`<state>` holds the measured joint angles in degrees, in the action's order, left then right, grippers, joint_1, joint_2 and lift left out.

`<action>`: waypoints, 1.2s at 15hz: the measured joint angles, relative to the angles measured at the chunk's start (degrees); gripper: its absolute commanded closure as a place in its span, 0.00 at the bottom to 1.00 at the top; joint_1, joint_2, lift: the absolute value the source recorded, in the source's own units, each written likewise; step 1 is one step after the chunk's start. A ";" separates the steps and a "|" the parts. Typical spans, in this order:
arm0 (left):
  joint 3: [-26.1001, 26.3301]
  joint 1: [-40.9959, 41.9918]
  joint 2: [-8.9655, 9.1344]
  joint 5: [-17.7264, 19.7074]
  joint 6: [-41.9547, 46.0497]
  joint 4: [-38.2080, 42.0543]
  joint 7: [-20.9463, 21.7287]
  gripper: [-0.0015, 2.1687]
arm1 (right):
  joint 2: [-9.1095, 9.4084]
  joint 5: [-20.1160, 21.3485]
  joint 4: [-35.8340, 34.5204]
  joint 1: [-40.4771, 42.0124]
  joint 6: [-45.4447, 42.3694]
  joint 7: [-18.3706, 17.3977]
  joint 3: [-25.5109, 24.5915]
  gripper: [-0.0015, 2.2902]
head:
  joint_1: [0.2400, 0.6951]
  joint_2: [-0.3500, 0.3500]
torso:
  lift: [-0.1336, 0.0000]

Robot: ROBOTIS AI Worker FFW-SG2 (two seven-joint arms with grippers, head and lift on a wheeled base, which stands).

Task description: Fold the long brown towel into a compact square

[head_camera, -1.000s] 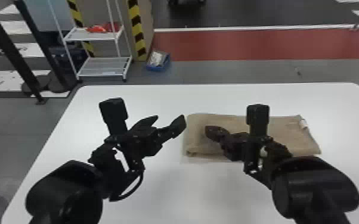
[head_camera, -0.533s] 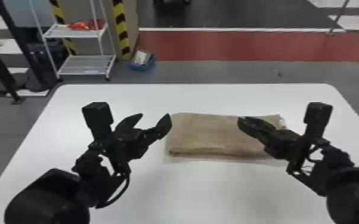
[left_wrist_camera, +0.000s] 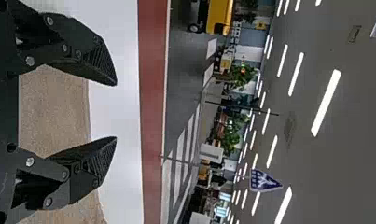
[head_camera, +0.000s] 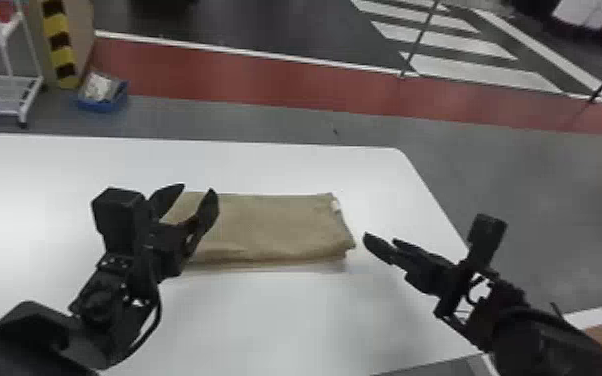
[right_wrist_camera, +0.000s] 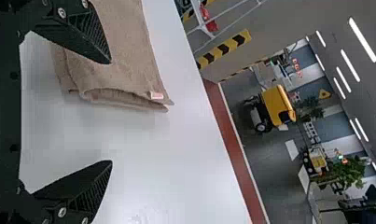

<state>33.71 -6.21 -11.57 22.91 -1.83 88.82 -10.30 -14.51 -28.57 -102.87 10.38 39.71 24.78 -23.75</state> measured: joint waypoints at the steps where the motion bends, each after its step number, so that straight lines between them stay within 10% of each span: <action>1: 0.64 -0.61 0.35 -0.22 0.44 -1.27 -0.58 0.95 | -0.12 0.15 -0.16 0.27 0.15 0.07 -0.75 0.04 | 1.00 0.00 | 0.10; 18: -0.04 -3.90 0.88 0.36 -18.58 -2.26 1.28 0.95 | -0.72 3.79 9.90 -16.44 12.69 -4.57 7.22 0.13 | 1.00 0.03 | 0.10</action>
<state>33.67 -10.11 -10.70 23.27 -20.41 86.56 -9.02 -15.23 -24.78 -92.98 -6.06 52.40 20.21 -16.53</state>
